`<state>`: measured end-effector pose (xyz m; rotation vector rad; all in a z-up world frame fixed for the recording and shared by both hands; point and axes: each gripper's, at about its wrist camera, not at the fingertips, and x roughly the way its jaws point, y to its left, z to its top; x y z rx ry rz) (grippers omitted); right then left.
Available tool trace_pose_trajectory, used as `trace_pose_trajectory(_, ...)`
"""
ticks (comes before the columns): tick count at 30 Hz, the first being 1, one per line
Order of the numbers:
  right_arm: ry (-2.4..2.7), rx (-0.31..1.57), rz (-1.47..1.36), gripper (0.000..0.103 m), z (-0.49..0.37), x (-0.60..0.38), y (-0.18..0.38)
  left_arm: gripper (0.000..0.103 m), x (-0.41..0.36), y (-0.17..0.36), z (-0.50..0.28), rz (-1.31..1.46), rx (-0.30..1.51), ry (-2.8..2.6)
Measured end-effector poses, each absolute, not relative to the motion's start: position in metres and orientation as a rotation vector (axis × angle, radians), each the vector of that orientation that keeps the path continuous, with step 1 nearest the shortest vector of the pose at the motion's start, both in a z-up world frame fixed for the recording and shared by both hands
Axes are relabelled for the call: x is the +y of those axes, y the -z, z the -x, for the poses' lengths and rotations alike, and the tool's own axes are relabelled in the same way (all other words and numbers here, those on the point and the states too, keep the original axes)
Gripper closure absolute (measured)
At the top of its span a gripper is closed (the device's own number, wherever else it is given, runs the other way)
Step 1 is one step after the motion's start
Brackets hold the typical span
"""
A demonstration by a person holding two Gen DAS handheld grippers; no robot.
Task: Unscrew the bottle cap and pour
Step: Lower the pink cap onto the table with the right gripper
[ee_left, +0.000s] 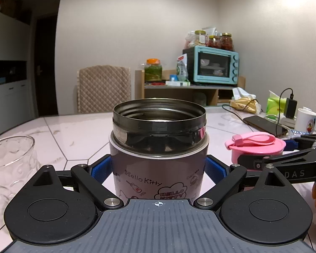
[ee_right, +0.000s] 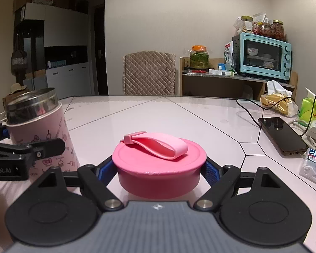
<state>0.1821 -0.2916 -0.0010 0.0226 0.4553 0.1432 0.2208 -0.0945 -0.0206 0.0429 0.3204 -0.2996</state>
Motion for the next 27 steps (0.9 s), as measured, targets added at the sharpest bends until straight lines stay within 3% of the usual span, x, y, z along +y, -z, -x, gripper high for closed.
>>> trace_pose_trajectory(27,-0.176,0.571,0.002,0.018,-0.199,-0.289,0.008,0.003,-0.096,0.021,-0.226,-0.044,0.320,0.303)
